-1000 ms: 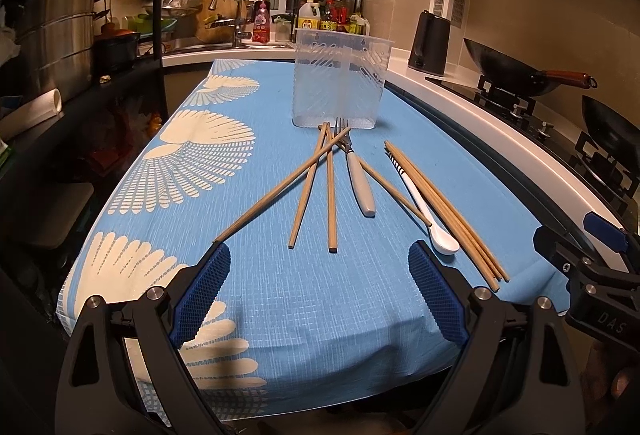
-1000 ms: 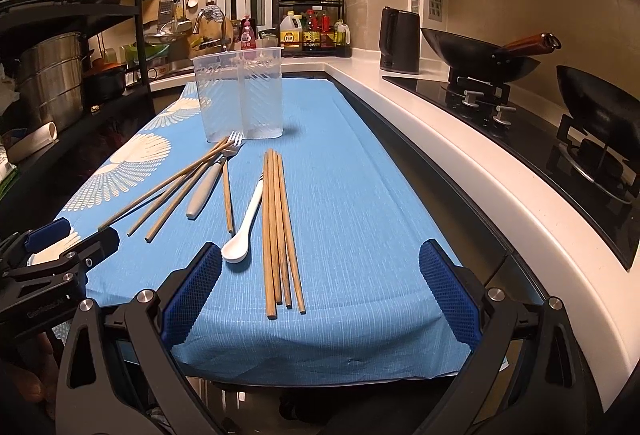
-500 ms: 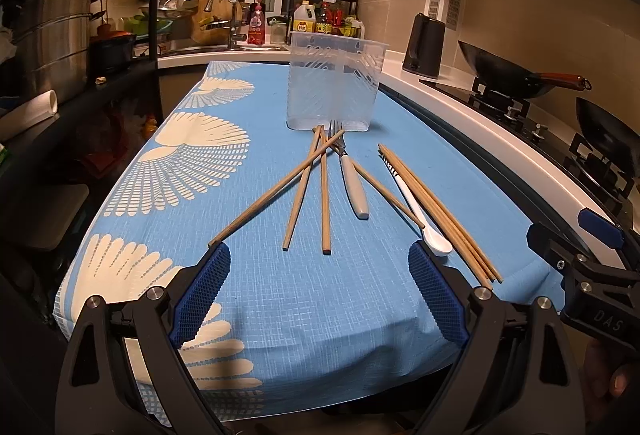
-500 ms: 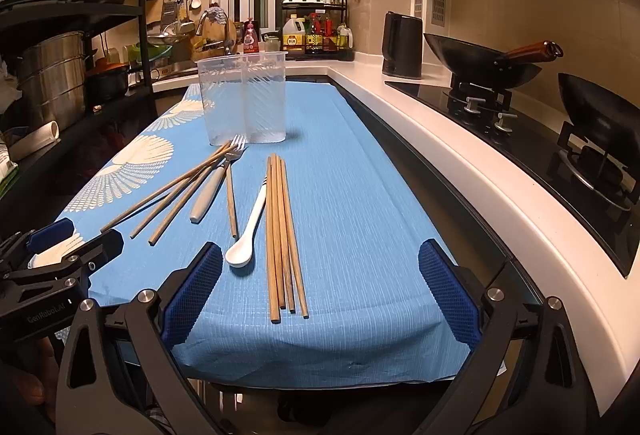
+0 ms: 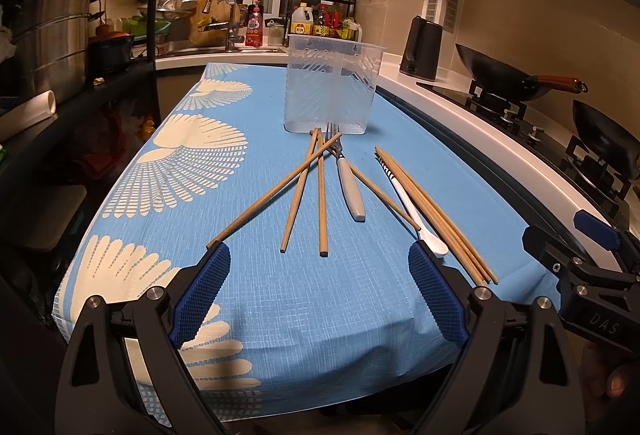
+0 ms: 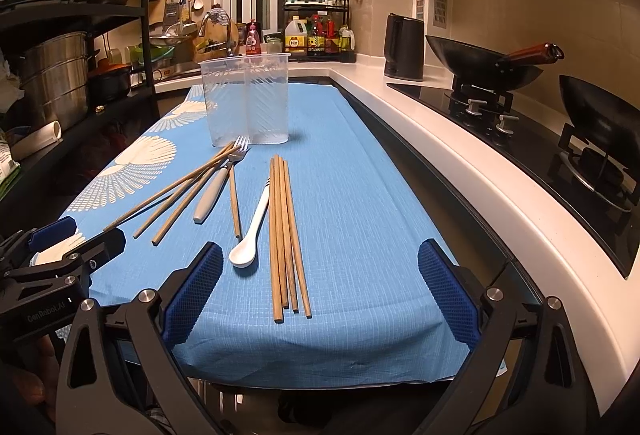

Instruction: Organize utensils

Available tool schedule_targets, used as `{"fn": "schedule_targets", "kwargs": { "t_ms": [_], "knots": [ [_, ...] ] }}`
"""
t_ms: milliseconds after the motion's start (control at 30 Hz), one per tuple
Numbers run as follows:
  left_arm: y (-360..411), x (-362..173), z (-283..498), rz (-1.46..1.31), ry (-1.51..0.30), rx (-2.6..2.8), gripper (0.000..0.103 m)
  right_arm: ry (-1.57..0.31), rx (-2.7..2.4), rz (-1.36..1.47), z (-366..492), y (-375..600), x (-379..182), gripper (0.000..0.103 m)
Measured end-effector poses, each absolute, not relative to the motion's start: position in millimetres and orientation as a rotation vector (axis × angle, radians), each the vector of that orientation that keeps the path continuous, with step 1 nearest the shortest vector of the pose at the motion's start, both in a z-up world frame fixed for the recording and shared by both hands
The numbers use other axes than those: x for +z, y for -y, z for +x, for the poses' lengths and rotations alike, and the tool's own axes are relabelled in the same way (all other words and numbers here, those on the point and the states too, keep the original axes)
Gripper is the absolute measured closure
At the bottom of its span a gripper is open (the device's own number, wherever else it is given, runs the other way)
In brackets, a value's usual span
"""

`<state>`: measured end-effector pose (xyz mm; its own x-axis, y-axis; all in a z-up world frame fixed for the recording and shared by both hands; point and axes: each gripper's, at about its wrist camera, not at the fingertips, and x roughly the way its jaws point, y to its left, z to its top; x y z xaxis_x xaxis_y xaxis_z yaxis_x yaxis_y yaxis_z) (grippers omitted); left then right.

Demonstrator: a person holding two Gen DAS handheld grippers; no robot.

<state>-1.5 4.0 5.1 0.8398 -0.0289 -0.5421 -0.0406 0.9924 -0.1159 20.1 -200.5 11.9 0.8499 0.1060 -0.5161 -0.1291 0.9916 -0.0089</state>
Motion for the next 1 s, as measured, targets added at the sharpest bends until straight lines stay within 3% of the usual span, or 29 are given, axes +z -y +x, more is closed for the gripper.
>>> {"fn": "schedule_targets", "kwargs": {
  "t_ms": [233,533,633,800,900,1000],
  "knots": [
    [-4,5,-1,-0.126,-0.574,0.006,0.015,-0.542,0.124,-0.045,20,200,12,0.007],
    [-1,6,-1,-0.131,-0.574,-0.003,0.018,-0.557,0.140,-0.031,19,199,7,0.021],
    [0,6,0,-0.135,-0.575,-0.009,0.023,-0.567,0.153,-0.018,21,201,5,0.033],
    [-3,4,1,-0.153,-0.589,-0.021,0.038,-0.615,0.176,0.002,33,208,-4,0.068],
    [-6,3,1,-0.163,-0.600,-0.026,0.042,-0.663,0.191,-0.017,45,207,-17,0.079],
    [-10,1,2,-0.175,-0.611,-0.030,0.043,-0.704,0.215,0.000,56,206,-29,0.081]
  ]
}}
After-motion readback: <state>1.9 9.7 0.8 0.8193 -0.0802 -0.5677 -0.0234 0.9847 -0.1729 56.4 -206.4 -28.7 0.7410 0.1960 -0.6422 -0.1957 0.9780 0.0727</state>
